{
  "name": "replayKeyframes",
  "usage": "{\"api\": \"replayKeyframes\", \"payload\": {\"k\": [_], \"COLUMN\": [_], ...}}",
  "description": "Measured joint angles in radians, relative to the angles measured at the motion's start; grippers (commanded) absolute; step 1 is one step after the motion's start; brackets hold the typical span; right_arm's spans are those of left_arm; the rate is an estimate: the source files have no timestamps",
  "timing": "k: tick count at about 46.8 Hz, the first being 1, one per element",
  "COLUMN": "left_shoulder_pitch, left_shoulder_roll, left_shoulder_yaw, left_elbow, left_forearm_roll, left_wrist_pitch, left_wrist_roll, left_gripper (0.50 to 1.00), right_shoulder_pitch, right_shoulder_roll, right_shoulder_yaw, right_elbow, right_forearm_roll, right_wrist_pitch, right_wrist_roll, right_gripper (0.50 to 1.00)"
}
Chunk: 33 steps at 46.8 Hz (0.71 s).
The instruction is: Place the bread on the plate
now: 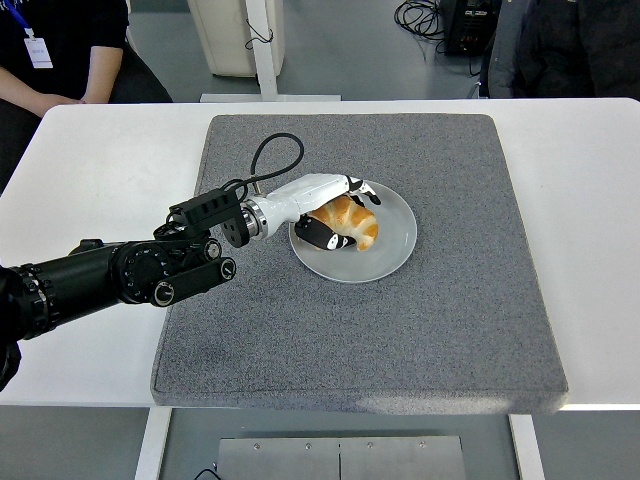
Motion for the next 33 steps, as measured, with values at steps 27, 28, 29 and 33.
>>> {"api": "replayKeyframes", "payload": {"k": [27, 28, 29, 33], "left_shoulder_pitch": [-0.003, -0.003, -0.004, -0.009], "left_shoulder_roll": [-0.009, -0.009, -0.009, -0.013], "left_shoulder_yaw": [-0.005, -0.009, -0.012, -0.034], "left_elbow": [-0.001, -0.001, -0.001, -0.001], "left_forearm_roll": [-0.096, -0.099, -0.102, -0.133], "left_wrist_pitch": [-0.001, -0.001, -0.001, -0.001], "left_wrist_roll": [0.000, 0.000, 0.000, 0.000], "left_gripper": [0.957, 0.958, 0.958, 0.958], "right_shoulder_pitch": [0.000, 0.000, 0.000, 0.000], "right_shoulder_roll": [0.000, 0.000, 0.000, 0.000], "right_shoulder_yaw": [0.000, 0.000, 0.000, 0.000], "right_elbow": [0.000, 0.000, 0.000, 0.000], "right_forearm_roll": [0.000, 0.000, 0.000, 0.000], "right_wrist_pitch": [0.000, 0.000, 0.000, 0.000], "right_wrist_roll": [0.000, 0.000, 0.000, 0.000], "right_gripper": [1.000, 1.000, 1.000, 1.000]}}
